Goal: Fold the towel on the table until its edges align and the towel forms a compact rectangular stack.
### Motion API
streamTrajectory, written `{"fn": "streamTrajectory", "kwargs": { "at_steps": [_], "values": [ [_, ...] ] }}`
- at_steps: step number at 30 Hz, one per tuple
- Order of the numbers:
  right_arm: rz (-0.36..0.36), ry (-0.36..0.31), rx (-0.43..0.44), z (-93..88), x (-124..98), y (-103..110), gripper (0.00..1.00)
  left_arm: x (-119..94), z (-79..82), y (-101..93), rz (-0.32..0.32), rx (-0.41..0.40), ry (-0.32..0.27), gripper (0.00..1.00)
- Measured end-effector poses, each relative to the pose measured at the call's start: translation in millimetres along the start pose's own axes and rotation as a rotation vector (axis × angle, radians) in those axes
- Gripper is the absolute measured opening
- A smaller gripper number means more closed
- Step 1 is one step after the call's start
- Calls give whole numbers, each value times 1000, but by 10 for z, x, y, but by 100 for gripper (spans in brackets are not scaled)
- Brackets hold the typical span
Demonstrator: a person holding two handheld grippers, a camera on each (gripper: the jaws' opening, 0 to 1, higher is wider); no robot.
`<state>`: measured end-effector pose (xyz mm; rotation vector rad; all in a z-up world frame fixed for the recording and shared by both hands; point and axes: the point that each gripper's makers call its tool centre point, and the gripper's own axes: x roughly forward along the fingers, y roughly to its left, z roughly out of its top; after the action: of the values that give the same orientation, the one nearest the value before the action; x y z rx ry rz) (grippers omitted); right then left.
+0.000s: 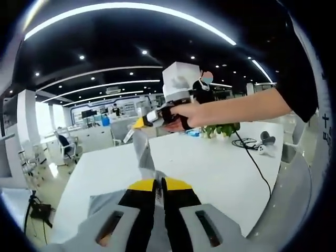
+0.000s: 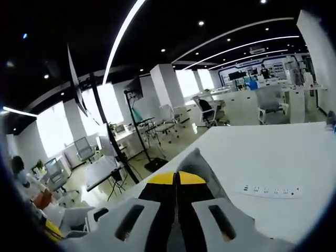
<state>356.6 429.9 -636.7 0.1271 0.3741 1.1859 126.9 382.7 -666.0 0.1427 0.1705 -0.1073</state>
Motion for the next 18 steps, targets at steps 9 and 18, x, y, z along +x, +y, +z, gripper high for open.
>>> {"fn": "streamTrajectory", "kwargs": {
  "at_steps": [9, 18],
  "values": [
    [23, 14, 0, -57, 147, 105, 0, -82, -95, 131, 45, -6, 19, 5],
    [42, 28, 0, -133, 323, 207, 0, -159, -156, 255, 94, -35, 23, 5]
  ]
}}
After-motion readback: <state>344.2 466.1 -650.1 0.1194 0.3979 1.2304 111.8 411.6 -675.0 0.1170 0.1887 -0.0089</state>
